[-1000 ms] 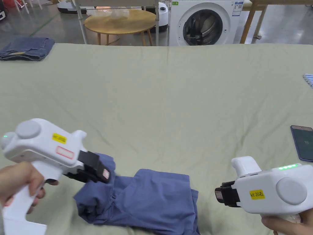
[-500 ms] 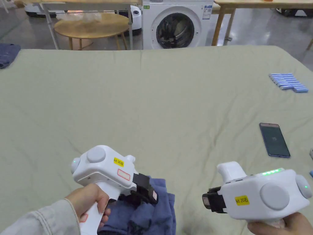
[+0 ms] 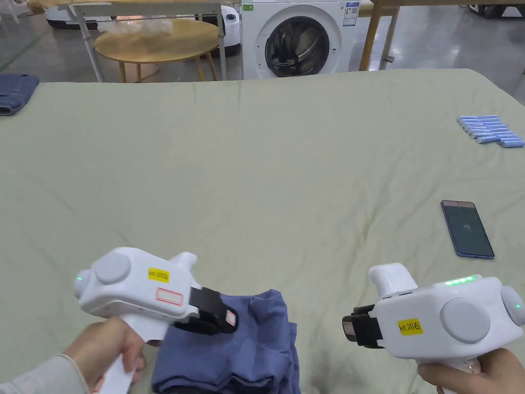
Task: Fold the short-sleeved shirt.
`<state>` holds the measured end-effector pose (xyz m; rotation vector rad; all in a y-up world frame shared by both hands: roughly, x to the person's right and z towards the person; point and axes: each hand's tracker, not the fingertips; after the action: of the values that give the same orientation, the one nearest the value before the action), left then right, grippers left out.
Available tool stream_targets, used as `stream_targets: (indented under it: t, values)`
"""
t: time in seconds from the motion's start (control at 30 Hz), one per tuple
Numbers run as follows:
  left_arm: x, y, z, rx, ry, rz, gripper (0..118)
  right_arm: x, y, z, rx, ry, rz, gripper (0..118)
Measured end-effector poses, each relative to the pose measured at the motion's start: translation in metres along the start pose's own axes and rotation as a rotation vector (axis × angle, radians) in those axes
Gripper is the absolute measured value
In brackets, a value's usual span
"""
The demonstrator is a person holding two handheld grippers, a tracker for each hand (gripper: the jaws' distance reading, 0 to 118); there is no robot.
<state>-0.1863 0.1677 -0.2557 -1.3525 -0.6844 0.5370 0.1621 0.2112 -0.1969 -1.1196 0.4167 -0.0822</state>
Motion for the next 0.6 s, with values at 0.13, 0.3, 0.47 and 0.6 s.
stream_targets:
  t: [0.13, 0.3, 0.47, 0.6]
  values:
    - [0.008, 0.006, -0.073, -0.093, -0.045, -0.019, 0, -0.002, 0.000, 0.002, 0.001, 0.005, -0.008, 0]
    - [0.003, 0.019, -0.128, -0.122, -0.064, 0.006, 0, 0.002, -0.005, 0.007, 0.001, -0.006, -0.018, 0]
    - [0.018, 0.025, -0.129, -0.126, -0.113, -0.009, 0, -0.002, 0.002, 0.006, 0.007, -0.001, -0.023, 0]
    - [0.025, 0.019, -0.058, 0.024, -0.227, -0.044, 0, -0.020, 0.011, -0.004, 0.028, 0.061, 0.002, 0]
